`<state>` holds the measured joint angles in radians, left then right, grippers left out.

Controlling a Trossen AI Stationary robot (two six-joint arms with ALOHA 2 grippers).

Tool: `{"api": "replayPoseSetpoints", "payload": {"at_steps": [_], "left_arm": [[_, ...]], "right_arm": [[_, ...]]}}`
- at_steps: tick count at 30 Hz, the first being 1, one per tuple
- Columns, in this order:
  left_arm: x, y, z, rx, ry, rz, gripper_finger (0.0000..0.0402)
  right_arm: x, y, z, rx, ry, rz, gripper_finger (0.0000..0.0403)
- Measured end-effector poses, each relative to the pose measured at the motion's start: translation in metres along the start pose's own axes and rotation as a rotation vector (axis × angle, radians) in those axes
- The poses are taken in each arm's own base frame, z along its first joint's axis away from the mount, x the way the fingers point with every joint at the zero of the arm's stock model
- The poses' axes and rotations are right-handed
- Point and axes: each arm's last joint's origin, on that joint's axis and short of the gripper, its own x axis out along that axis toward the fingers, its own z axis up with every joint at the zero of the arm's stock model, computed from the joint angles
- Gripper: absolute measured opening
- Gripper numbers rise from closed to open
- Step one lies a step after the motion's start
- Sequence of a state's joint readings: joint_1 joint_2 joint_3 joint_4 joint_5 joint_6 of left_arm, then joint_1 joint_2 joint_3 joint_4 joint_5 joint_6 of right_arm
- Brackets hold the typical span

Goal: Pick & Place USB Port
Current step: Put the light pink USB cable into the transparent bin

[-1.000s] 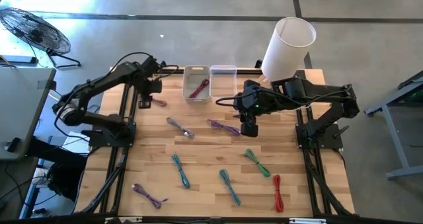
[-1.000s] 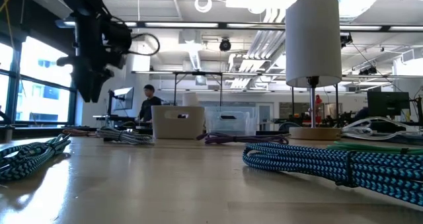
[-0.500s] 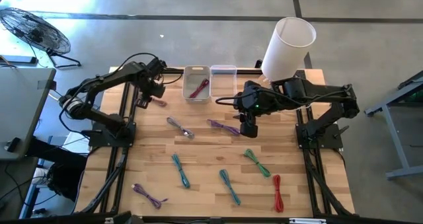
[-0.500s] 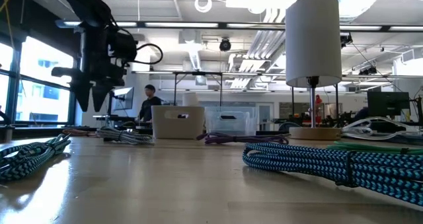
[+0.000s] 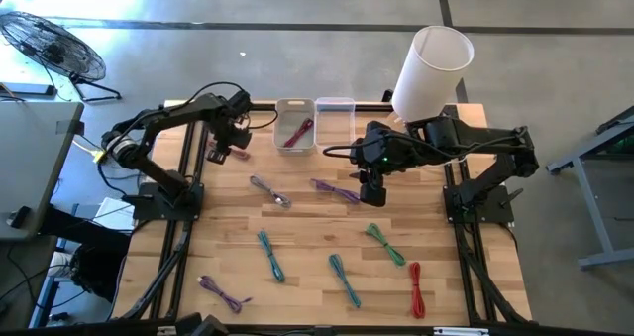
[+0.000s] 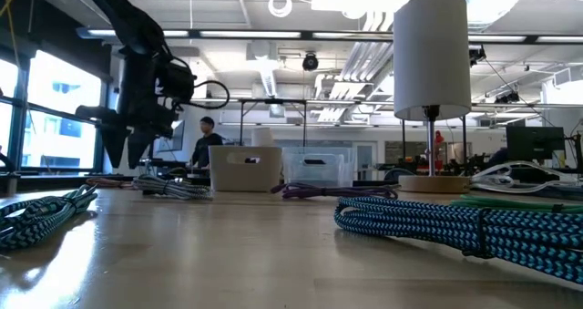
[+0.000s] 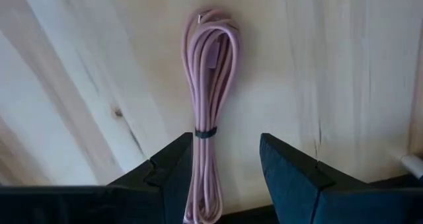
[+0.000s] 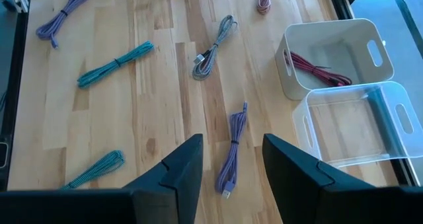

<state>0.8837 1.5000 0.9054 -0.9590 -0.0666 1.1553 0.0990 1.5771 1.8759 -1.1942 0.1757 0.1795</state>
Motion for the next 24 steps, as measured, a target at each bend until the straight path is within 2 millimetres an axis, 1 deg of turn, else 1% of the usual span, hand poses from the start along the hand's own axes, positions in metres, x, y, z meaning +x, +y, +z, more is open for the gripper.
{"api": "replayPoseSetpoints", "payload": {"at_steps": [5,8,14,24], "left_arm": [[0.0074,0.0039,0.0008,-0.001,0.049,0.003,0.0172],[0.0095,0.0056,0.0016,-0.007,0.049,0.006,0.0172],[0.0097,0.0081,0.002,-0.003,0.062,0.037,0.0172],[0.0097,0.0077,0.0028,-0.001,0.035,0.025,0.0172]], "right_arm": [[0.0,0.0002,0.0,0.007,0.002,0.011,0.0149],[0.0,0.0007,-0.0001,0.009,0.005,0.024,0.0149],[0.0,0.0007,-0.0001,0.022,0.005,0.026,0.0149],[0.0,0.0008,-0.0001,0.032,0.005,0.026,0.0149]]}}
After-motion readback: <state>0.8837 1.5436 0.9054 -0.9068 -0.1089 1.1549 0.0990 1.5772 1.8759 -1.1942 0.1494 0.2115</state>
